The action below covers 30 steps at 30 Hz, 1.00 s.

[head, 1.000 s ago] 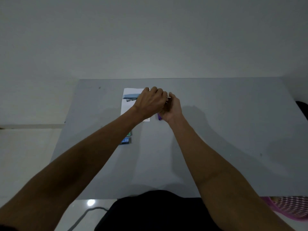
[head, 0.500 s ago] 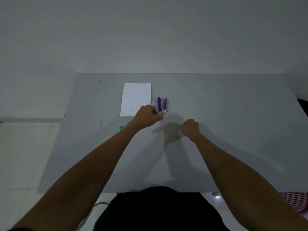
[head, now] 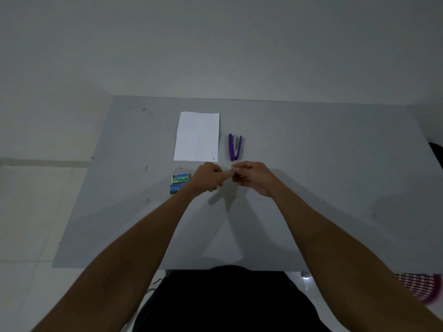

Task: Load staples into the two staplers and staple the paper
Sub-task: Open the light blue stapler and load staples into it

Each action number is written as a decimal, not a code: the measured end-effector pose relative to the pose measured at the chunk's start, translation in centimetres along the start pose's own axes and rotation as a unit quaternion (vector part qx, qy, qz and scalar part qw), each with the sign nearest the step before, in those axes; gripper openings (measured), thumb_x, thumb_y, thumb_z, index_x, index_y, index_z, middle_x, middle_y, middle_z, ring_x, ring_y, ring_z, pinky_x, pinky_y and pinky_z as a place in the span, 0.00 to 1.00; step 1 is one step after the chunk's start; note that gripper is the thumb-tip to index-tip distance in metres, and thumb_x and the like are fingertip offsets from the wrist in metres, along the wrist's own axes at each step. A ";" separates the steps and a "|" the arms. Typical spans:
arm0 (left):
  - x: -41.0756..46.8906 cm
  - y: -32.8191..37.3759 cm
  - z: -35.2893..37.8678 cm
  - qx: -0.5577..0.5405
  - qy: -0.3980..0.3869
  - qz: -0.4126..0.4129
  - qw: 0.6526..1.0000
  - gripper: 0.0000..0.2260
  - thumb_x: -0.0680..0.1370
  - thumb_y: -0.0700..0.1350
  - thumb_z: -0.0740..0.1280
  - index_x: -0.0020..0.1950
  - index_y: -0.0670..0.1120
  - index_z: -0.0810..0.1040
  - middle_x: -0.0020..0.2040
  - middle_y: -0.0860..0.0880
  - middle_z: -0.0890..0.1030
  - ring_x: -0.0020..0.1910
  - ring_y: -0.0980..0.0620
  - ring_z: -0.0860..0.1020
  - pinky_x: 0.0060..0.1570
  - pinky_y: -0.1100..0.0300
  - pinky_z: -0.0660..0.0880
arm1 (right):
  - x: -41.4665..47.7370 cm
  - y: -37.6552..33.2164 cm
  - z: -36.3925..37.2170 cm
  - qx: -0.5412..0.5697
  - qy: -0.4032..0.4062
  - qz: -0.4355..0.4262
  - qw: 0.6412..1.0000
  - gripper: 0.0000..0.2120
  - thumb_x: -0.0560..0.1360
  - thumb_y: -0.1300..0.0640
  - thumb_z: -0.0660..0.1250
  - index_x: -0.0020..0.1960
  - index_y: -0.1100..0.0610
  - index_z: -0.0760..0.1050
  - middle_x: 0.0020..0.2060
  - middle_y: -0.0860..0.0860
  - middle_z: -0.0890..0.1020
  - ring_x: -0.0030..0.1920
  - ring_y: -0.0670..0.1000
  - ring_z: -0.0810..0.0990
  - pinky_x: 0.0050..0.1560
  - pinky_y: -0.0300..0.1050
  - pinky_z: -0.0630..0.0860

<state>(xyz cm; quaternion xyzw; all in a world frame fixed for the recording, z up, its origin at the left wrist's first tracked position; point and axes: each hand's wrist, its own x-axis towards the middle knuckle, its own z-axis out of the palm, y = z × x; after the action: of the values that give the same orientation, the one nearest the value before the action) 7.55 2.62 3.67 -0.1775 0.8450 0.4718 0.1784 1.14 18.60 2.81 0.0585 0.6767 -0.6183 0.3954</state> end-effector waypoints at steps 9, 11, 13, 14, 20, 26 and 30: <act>-0.8 -1.8 -0.2 0.049 0.004 0.027 0.998 0.12 0.74 0.46 0.70 0.54 0.42 0.81 0.44 0.46 0.82 0.38 0.51 0.78 0.39 0.62 0.74 | 2.8 0.6 1.7 -0.067 0.119 -0.004 0.991 0.05 0.74 0.66 0.68 0.43 0.58 0.81 0.45 0.61 0.83 0.38 0.53 0.82 0.39 0.42 0.81; -0.9 -2.6 -0.1 0.104 0.023 0.027 0.994 0.12 0.73 0.44 0.70 0.54 0.42 0.81 0.46 0.46 0.82 0.41 0.51 0.78 0.43 0.60 0.73 | 3.5 0.9 1.6 -0.071 0.147 0.000 0.987 0.07 0.74 0.66 0.69 0.41 0.56 0.81 0.47 0.62 0.84 0.39 0.54 0.82 0.40 0.43 0.81; -0.9 -3.6 0.3 0.127 0.035 0.018 0.991 0.10 0.73 0.43 0.71 0.52 0.42 0.82 0.45 0.45 0.83 0.41 0.49 0.78 0.44 0.58 0.74 | 4.0 1.2 1.7 -0.079 0.165 0.008 0.983 0.09 0.74 0.66 0.69 0.39 0.55 0.81 0.47 0.61 0.84 0.39 0.54 0.82 0.40 0.44 0.81; -0.8 -4.1 0.4 0.139 0.044 0.016 0.989 0.09 0.73 0.43 0.70 0.50 0.41 0.82 0.45 0.43 0.83 0.41 0.48 0.79 0.44 0.57 0.76 | 4.2 1.3 1.9 -0.085 0.171 0.011 0.981 0.09 0.74 0.66 0.69 0.39 0.54 0.80 0.46 0.61 0.84 0.40 0.54 0.82 0.39 0.43 0.81; -1.0 -5.7 2.0 0.257 0.113 0.020 0.960 0.12 0.76 0.49 0.66 0.52 0.43 0.82 0.49 0.42 0.77 0.46 0.43 0.78 0.38 0.55 0.70 | 5.2 3.0 3.3 -0.111 0.210 -0.009 0.971 0.05 0.74 0.66 0.69 0.46 0.61 0.82 0.44 0.58 0.82 0.42 0.54 0.82 0.36 0.40 0.81; -0.8 -6.9 3.0 0.273 0.145 0.028 0.950 0.10 0.77 0.47 0.65 0.54 0.43 0.81 0.49 0.43 0.78 0.49 0.43 0.77 0.36 0.57 0.68 | 5.6 4.4 3.6 -0.142 0.232 -0.038 0.962 0.05 0.73 0.68 0.69 0.47 0.64 0.83 0.44 0.60 0.84 0.42 0.55 0.83 0.46 0.50 0.83; -0.9 -7.2 3.1 0.258 0.159 0.031 0.953 0.09 0.76 0.46 0.66 0.53 0.45 0.81 0.49 0.44 0.79 0.51 0.43 0.77 0.39 0.54 0.71 | 6.0 4.9 3.8 -0.173 0.250 -0.035 0.952 0.06 0.70 0.68 0.71 0.43 0.61 0.84 0.43 0.59 0.85 0.44 0.57 0.84 0.48 0.54 0.83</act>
<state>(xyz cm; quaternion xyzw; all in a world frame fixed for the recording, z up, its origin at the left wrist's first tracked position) 12.12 1.85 -2.77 -0.1721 0.9603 0.2088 0.0672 1.56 13.90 -4.39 0.1178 0.8521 -0.4707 0.1961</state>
